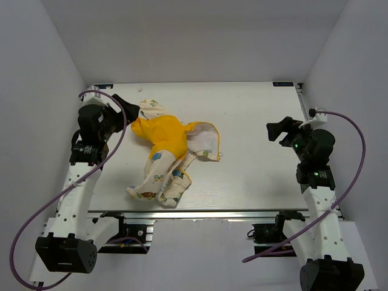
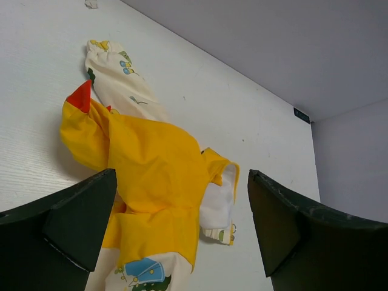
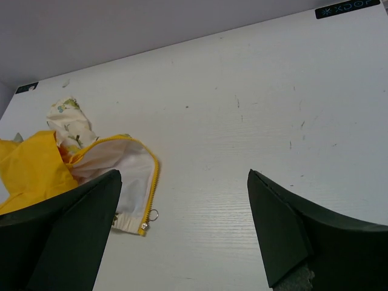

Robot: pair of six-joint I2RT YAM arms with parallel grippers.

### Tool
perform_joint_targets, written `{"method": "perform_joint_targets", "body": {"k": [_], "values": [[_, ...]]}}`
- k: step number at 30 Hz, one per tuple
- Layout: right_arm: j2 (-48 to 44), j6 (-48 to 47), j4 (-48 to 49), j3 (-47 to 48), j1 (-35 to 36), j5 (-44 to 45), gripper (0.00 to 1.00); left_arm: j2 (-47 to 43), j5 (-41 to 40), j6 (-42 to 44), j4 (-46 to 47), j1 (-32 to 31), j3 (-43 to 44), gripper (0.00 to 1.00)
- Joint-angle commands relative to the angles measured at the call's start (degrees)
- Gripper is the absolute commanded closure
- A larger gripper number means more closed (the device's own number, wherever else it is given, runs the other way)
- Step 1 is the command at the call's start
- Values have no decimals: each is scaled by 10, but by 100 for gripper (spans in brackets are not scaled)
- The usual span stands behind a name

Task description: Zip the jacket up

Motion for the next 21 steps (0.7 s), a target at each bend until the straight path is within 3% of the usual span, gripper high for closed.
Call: {"method": "perform_joint_targets", "body": {"k": [1, 7, 14, 16, 19, 21], "values": [[0, -3, 17, 18, 1, -6, 11, 11, 10, 6, 6, 1, 3, 2], [21, -16, 67, -8, 1, -89, 11, 106, 78, 1, 25, -7, 5, 2], [106, -21, 61, 29, 9, -136, 11, 304, 43, 41, -6, -100, 81, 2], [139, -34, 49, 42, 32, -116, 11, 353, 44, 43, -4, -107, 100, 2], [178, -69, 21, 70, 102, -3, 11, 406, 40, 41, -9, -109, 120, 2], [197, -96, 23, 80, 138, 36, 11, 427, 41, 46, -18, -109, 140, 9]]}}
